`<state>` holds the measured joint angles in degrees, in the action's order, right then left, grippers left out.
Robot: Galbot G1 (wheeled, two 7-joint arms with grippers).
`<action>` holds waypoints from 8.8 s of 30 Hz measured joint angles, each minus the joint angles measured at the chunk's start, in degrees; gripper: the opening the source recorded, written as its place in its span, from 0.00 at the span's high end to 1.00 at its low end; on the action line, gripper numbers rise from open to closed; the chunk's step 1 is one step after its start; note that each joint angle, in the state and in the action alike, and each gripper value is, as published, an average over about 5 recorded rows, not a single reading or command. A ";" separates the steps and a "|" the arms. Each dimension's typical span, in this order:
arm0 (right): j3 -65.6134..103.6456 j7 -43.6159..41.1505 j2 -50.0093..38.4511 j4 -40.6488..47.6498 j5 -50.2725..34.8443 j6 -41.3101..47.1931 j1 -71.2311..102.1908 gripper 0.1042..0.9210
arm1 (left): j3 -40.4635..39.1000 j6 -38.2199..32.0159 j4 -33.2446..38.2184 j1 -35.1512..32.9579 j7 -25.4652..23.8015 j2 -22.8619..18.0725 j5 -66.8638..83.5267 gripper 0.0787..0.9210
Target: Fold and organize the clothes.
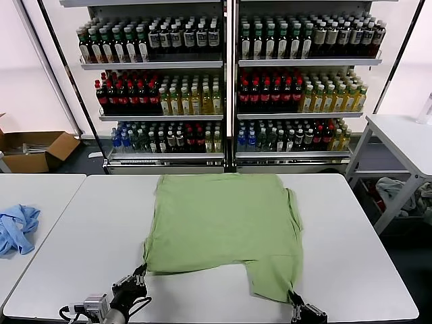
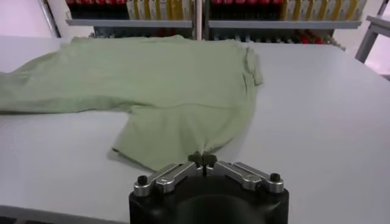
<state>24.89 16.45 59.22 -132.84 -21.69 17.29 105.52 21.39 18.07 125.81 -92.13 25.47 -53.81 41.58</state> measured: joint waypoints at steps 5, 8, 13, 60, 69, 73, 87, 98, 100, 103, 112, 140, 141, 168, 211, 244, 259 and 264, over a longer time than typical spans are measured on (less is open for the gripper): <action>1.19 -0.46 -0.48 -0.48 0.59 1.15 -3.07 1.00 | -0.10 1.09 0.76 2.35 0.85 -0.19 1.25 1.00; 1.44 -1.25 -0.68 0.14 1.68 1.37 -5.99 1.00 | -0.36 1.83 0.73 4.48 1.35 -0.49 2.04 1.00; 1.00 -3.22 -1.10 3.55 3.67 1.23 -12.80 1.00 | -1.11 3.00 -0.20 9.05 1.71 -1.24 2.77 1.00; -14.48 -9.87 1.49 38.00 8.16 4.30 -54.73 0.59 | -11.15 6.97 -21.11 34.07 4.68 -7.29 -3.92 0.72; -12.65 -8.07 0.73 35.56 3.10 4.46 -53.82 0.27 | -10.29 6.43 -20.44 34.94 4.51 -6.34 -5.16 0.41; -11.58 -7.47 -0.59 31.87 -0.22 5.29 -51.08 0.15 | -9.44 6.55 -18.49 33.49 4.04 -5.25 -5.21 0.27; -4.82 -9.02 -3.84 22.76 -10.10 4.00 -35.91 0.12 | -6.79 5.45 -11.88 21.31 -2.02 -1.62 -5.29 0.12; -0.99 -9.82 -4.05 22.87 -13.10 1.02 -30.75 0.12 | -6.43 5.39 -12.67 18.49 -4.26 -1.90 -3.58 0.12; -0.87 -9.94 -3.93 23.18 -13.32 0.77 -30.52 0.12 | -6.31 5.36 -13.04 18.55 -4.46 -2.08 -3.09 0.12; -0.79 -10.15 -3.78 23.68 -13.54 0.51 -30.39 0.12 | -6.26 5.29 -13.84 18.96 -4.71 -2.41 -2.38 0.12; -1.22 -10.36 -2.97 25.26 -13.68 0.03 -30.90 0.13 | -6.14 4.95 -16.78 21.06 -5.18 -3.37 -0.84 0.12; -4.74 -11.55 -0.95 31.09 -10.99 0.04 -35.79 0.49 | -7.10 4.75 -23.60 25.84 -6.44 -4.62 0.67 0.29; -4.83 -11.60 -0.88 31.33 -10.86 0.03 -35.89 0.49 | -7.12 4.73 -23.74 25.90 -6.49 -4.63 0.65 0.30; -4.45 -11.85 -2.29 30.00 -9.31 -0.61 -34.80 1.00 | -7.38 4.50 -22.28 24.42 -7.52 -3.24 -1.51 0.99; 4.15 -7.19 -9.67 3.23 3.49 -2.45 6.10 0.98 | -5.18 -2.03 4.02 -13.37 19.41 4.55 -14.33 0.99; 5.73 -10.36 -11.44 3.07 -11.52 0.32 -12.88 0.12 | -3.67 -0.93 8.52 0.34 10.53 2.18 -15.30 0.12; -12.90 -15.11 -8.40 31.52 -19.68 9.73 -54.61 0.12 | -1.14 8.21 -3.22 18.22 -3.85 3.63 -3.34 0.12; -19.89 -15.41 -5.83 39.64 -19.66 12.01 -64.99 0.12 | -1.95 10.68 -7.70 22.39 -6.32 4.85 -1.26 0.12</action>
<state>5.01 1.04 53.39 -93.20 -41.34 29.30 40.52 19.44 28.76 118.11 -69.73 19.15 -48.95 40.32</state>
